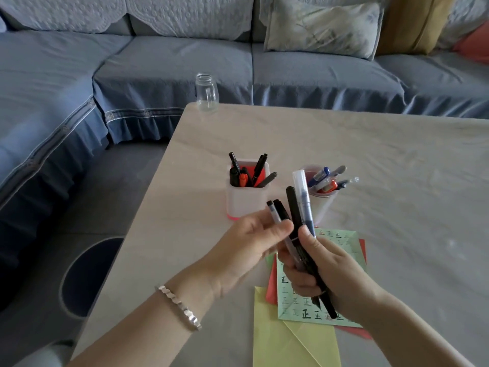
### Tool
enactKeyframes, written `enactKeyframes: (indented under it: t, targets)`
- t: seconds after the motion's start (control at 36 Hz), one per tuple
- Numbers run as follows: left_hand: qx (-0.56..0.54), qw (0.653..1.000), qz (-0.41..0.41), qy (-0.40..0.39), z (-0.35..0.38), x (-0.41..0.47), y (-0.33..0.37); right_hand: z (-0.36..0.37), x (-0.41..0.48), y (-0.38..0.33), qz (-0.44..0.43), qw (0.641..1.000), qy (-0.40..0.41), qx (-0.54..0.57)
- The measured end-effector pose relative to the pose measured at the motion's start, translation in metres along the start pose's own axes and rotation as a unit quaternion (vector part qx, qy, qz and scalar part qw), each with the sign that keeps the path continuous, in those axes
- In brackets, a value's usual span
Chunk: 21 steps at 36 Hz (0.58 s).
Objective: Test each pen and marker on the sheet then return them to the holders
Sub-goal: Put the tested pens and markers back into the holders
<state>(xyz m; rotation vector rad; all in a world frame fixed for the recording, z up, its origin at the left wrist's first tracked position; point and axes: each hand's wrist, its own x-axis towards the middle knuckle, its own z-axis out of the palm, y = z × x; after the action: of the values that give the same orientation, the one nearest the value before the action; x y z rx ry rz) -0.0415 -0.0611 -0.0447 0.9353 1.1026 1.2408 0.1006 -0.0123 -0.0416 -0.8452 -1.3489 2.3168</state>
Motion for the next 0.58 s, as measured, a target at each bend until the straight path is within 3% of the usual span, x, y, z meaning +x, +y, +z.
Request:
enactKeyframes:
  t: [0.14,0.47,0.58]
  targets:
    - [0.029,0.999,0.013,0.013,0.015,0.003,-0.004,-0.001,-0.005,0.000,-0.013,0.999,0.003,0.031]
    - [-0.041,0.994,-0.016,0.101,0.025,0.004,-0.003,-0.003,-0.009,0.004,-0.030,0.997,0.057,0.038]
    - [-0.040,0.993,-0.004,0.114,0.027,0.005,-0.005,0.000,-0.007,0.002,-0.041,0.994,0.088,-0.045]
